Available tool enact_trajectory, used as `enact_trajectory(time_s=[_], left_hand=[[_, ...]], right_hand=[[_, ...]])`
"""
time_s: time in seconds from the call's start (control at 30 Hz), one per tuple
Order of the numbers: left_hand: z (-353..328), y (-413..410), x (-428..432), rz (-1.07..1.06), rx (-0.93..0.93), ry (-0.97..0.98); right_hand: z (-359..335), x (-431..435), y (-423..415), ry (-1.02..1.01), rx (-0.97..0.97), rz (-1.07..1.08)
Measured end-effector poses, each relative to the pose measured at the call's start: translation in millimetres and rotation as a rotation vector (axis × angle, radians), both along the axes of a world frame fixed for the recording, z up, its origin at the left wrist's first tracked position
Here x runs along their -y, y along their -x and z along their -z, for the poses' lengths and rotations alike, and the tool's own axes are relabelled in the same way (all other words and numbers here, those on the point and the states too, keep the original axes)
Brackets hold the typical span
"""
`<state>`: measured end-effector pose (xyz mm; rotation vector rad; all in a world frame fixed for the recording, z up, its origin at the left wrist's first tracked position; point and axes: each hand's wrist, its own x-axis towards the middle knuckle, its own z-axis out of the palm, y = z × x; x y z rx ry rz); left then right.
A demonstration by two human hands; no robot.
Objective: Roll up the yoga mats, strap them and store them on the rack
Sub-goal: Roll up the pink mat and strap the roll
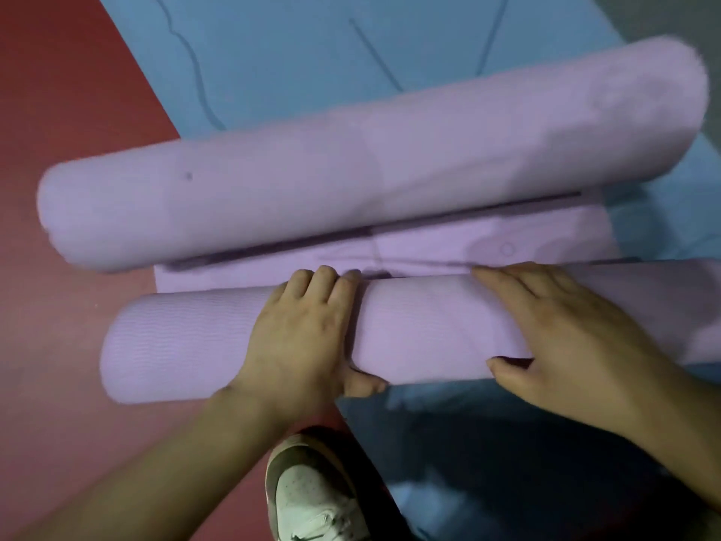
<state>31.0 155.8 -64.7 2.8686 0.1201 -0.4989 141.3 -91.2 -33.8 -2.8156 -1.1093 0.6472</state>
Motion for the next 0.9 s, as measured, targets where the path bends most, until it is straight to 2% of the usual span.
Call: enact_trajectory(time_s=[0.2,0.3,0.47,0.57,0.73,0.9], left_hand=[[-1.8,-14.5,-16.0,-0.029,-0.039,0.061],[-4.3,-19.9,-19.5,-0.024,-0.034,0.01],[-5.9,-20.5,-24.9,0.061,-0.111,-0.049],[-11.0,-16.1,-29.1,0.048,-0.085,0.01],[-15.2,13.5,-27.2,0.046,-0.217,0.105],[-7.1,-3.9,-39.0,0.005,-0.23,0.121]], right_hand=[[16.0,-15.6,-4.1,0.168,0.036,-0.087],[18.4,-25.3,-17.3,0.175,0.015,-0.084],[6.2,-32.2,-31.7,0.221,-0.067,-0.11],[-1.7,-35.2,-32.2,0.269,-0.111,-0.103],[-3.1,-36.3,-2.6,0.341,-0.245,-0.197],[10.8,-34.1,-21.6,0.272,-0.408,-0.08]])
